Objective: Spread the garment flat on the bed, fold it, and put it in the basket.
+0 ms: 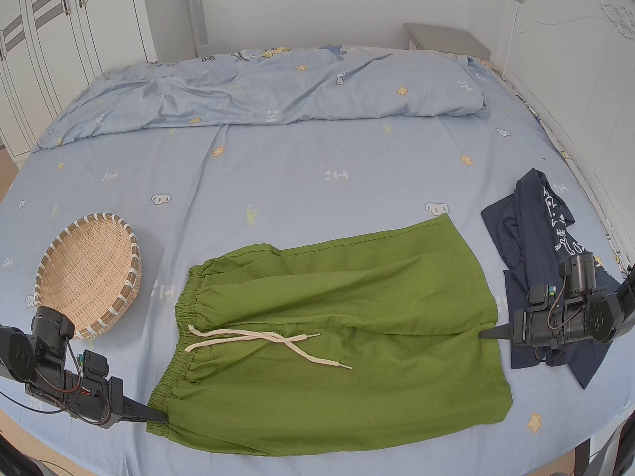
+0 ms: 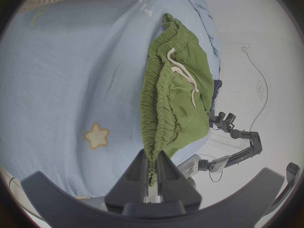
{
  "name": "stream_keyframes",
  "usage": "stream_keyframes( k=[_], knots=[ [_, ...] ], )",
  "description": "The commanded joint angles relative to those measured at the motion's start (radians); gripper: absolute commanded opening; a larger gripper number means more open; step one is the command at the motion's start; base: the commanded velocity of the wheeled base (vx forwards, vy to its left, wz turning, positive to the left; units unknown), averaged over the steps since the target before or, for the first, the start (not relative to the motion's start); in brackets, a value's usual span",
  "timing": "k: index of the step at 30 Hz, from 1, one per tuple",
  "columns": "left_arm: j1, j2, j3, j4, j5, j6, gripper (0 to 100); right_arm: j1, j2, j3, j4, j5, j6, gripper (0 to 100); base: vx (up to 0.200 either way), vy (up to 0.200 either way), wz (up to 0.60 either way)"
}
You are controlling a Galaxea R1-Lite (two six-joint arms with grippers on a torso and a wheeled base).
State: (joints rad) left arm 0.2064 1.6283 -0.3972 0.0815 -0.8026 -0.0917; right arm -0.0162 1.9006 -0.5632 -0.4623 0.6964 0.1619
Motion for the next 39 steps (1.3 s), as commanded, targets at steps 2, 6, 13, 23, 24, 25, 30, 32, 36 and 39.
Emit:
stream_keyframes(
  k=[2,6,13,23,24,25,30,32,36,39],
  knots=[
    [0.001,0.001,0.000,0.000,-0.001,0.001,0,0.007,-0.009,-0.081,0.004,0.002,0.016,0,0.000,0.000,0.00],
    [0.002,0.005,0.000,0.000,-0.001,0.023,0,0.013,0.000,-0.126,0.022,0.000,0.031,0,0.000,0.000,0.00],
    [0.007,0.016,-0.002,0.000,-0.001,0.052,0,0.005,0.046,-0.190,0.059,0.002,0.034,100,0.000,0.000,0.00],
    [0.001,0.016,0.001,0.000,-0.001,0.052,0,-0.039,-0.094,-0.075,0.071,0.026,0.056,100,0.000,0.000,0.00],
    [0.001,0.016,0.001,0.000,-0.001,0.052,0,-0.061,-0.143,-0.041,0.085,0.060,0.062,100,0.000,0.000,0.00],
    [0.001,0.016,0.001,0.000,-0.001,0.052,0,-0.080,-0.178,-0.018,0.093,0.087,0.064,100,0.000,0.000,0.00],
    [-0.001,0.022,-0.002,0.000,-0.001,0.052,0,-0.116,-0.313,0.138,0.113,0.153,0.050,100,0.000,0.000,0.00],
    [-0.001,0.030,-0.003,0.000,-0.001,0.052,0,-0.110,-0.379,0.184,0.142,0.153,0.051,100,0.000,0.000,0.00],
    [-0.001,0.044,-0.005,-0.002,-0.001,0.052,0,-0.090,-0.420,0.220,0.231,0.153,0.044,100,0.000,0.000,0.00],
    [-0.001,0.047,-0.006,-0.005,-0.003,0.052,0,-0.073,-0.422,0.253,0.277,0.155,0.013,100,0.000,0.000,0.00]
  ],
)
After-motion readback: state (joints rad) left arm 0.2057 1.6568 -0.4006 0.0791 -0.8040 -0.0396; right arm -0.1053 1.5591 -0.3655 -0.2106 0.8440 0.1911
